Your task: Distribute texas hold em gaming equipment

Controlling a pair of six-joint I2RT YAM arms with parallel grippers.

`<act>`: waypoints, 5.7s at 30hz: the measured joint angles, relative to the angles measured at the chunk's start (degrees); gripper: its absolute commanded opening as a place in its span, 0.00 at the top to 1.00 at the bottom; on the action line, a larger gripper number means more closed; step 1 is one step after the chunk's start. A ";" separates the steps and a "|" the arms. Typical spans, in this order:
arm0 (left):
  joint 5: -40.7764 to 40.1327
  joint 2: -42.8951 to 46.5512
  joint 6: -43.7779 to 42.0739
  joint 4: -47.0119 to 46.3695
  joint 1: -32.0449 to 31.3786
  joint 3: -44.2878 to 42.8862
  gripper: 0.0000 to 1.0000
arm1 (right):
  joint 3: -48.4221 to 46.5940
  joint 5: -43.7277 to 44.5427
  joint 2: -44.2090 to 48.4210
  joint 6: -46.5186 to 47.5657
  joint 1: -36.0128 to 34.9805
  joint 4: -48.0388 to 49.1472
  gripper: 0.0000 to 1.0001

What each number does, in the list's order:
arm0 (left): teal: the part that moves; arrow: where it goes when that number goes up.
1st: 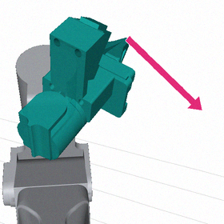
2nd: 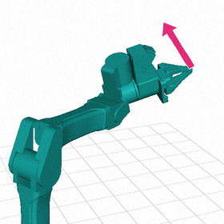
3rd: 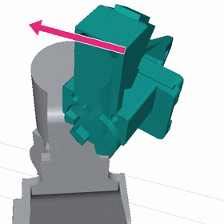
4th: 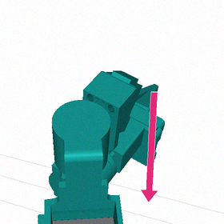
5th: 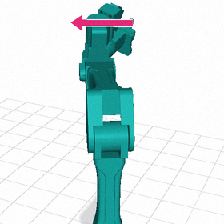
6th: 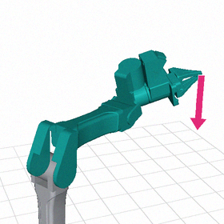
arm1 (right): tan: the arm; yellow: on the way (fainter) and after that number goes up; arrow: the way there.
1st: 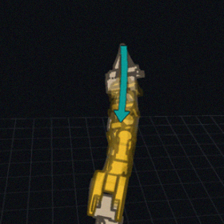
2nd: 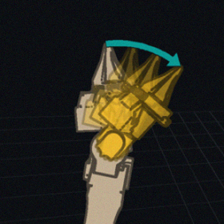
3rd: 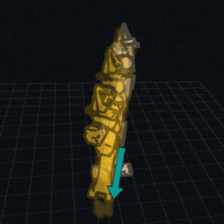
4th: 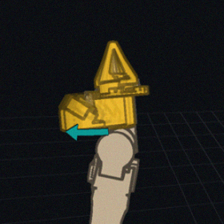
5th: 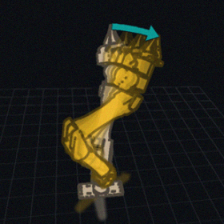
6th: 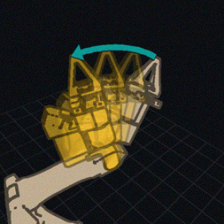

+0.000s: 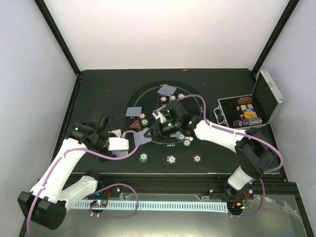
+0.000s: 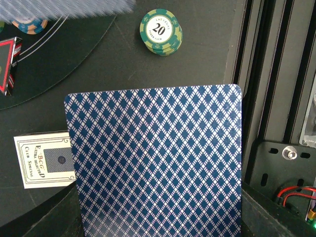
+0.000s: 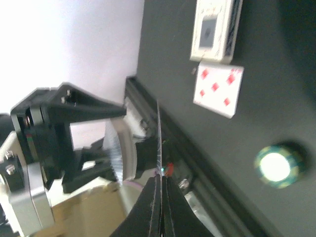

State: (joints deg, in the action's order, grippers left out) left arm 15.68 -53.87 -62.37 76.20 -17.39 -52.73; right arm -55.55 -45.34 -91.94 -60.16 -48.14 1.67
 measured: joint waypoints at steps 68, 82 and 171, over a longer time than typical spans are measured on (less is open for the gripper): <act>-0.90 1.03 0.55 0.55 0.00 -0.50 0.98 | -17.49 68.54 -17.27 92.26 -1.64 -6.19 0.00; -0.44 1.18 0.55 1.11 0.00 -1.53 0.98 | -24.59 46.62 -2.40 49.13 13.64 -18.86 0.00; -0.57 0.61 1.05 2.03 0.00 -3.39 0.98 | 0.87 0.92 -19.19 -27.61 -14.49 48.52 0.37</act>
State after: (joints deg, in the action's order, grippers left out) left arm 15.11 -53.25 -61.32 78.24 -17.39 -56.12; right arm -54.68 -44.42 -111.13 -87.77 -62.63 50.19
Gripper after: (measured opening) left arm 0.686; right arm 0.624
